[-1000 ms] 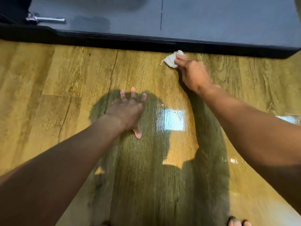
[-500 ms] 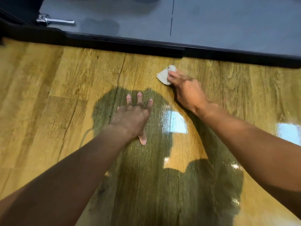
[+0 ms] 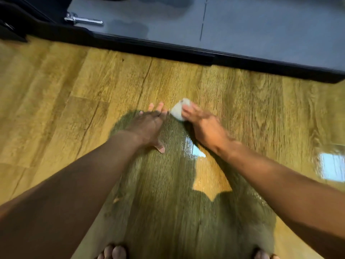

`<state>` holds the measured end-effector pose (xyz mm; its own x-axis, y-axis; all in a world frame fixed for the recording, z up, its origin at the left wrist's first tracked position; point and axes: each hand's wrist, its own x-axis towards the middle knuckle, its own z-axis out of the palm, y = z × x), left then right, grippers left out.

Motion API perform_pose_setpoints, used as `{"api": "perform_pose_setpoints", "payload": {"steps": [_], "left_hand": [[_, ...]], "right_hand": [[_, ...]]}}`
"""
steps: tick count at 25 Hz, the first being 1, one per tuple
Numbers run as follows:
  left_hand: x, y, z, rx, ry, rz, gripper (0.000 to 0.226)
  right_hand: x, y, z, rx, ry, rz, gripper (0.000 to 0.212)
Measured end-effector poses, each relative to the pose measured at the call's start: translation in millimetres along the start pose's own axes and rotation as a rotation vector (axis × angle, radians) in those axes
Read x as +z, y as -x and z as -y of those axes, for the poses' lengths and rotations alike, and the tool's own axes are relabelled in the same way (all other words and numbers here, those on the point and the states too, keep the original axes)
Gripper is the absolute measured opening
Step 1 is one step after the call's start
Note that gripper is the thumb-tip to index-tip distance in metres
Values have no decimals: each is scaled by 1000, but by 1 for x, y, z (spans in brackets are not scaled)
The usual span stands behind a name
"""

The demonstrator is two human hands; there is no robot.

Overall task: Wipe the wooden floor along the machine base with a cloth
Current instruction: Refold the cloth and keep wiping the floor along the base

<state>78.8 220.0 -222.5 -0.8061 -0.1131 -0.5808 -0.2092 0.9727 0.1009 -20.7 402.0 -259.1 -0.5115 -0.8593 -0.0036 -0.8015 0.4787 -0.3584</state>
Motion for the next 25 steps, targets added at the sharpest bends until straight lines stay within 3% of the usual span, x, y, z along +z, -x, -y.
{"api": "perform_pose_setpoints", "payload": {"steps": [4,8,10,15,17,21,23,25], "left_hand": [[-5,2,5,23,-3,43,132],[-2,5,11,15,-4,31,131],[1,11,22,-19,-41,26,128],[11,29,55,-72,-2,42,121],[13,28,54,-61,-4,17,120],[11,30,56,-60,-15,11,119],[11,29,60,-33,-59,1,119],[10,27,63,-41,-143,-21,124]], "right_hand": [[5,70,24,-299,-59,123,59],[-6,27,25,10,-47,43,51],[5,50,42,70,-36,17,52],[17,156,80,-303,-245,259,54],[6,123,71,-260,-209,289,52],[4,83,77,43,-4,92,55],[20,113,97,-71,13,51,54],[36,142,108,-331,-63,93,49]]}}
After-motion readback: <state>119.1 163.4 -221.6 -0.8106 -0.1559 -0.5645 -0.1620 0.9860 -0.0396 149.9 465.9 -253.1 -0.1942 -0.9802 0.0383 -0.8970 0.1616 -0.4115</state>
